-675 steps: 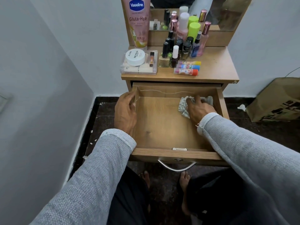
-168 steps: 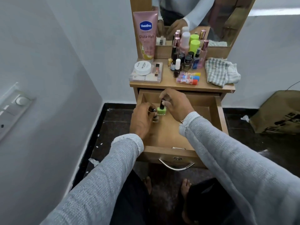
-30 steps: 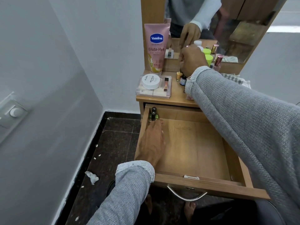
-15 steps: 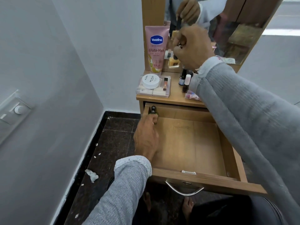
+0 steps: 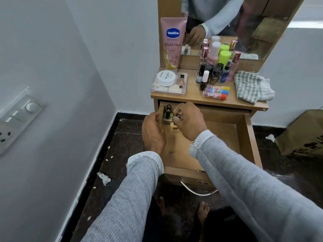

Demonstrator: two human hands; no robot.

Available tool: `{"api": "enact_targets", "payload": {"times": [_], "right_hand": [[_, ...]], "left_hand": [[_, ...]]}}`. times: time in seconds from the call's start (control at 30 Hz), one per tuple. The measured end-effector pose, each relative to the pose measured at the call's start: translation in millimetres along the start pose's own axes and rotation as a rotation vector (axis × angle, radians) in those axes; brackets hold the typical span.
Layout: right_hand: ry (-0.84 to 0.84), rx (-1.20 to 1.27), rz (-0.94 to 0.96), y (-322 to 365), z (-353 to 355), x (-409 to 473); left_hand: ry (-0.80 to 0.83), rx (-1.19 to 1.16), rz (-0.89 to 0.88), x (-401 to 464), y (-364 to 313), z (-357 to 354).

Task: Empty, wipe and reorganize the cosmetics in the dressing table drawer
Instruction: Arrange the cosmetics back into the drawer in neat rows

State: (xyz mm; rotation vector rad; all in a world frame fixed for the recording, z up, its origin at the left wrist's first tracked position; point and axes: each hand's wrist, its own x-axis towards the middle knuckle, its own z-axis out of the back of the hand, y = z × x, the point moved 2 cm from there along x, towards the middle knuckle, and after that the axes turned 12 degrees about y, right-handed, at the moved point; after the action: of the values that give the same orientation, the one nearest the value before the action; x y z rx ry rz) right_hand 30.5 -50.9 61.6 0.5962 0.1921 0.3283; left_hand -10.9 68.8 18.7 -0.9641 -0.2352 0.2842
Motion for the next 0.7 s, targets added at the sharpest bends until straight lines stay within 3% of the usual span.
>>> {"api": "enact_targets", "payload": {"times": [0.47,0.7], "right_hand": [[-0.042,0.143,-0.042,-4,-35,13],[0.139,0.13,-0.246,-27,-41,12]], "left_hand": [[-0.001,0.006,0.017,0,-1,-2],[0.008,0.003,0.027,-2,-7,-1]]}}
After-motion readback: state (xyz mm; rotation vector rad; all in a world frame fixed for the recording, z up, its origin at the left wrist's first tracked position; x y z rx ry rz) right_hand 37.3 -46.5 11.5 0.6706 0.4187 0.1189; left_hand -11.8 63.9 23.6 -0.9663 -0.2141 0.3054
